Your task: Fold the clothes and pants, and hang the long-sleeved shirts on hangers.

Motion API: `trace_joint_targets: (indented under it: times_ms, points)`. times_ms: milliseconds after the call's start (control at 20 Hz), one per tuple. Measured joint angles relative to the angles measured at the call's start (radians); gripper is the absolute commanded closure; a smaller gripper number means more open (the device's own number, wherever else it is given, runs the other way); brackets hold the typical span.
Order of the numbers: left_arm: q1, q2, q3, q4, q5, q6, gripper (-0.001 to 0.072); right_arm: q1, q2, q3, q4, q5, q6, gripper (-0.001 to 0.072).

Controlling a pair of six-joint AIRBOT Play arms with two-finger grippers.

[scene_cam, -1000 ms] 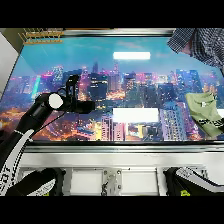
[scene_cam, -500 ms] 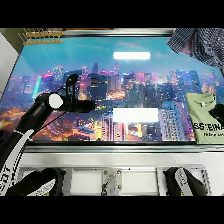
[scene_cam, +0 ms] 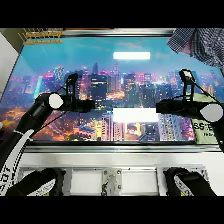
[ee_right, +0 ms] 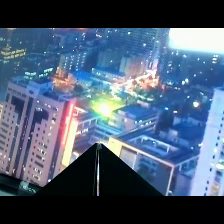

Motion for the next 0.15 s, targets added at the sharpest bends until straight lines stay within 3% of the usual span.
trace_joint_targets:
  times_ms: [150]
  points:
    - [0.0,0.0,0.0,0.0,0.0,0.0,0.07,0.006,-0.002,0.0,0.0,0.002,0.003,0.0695]
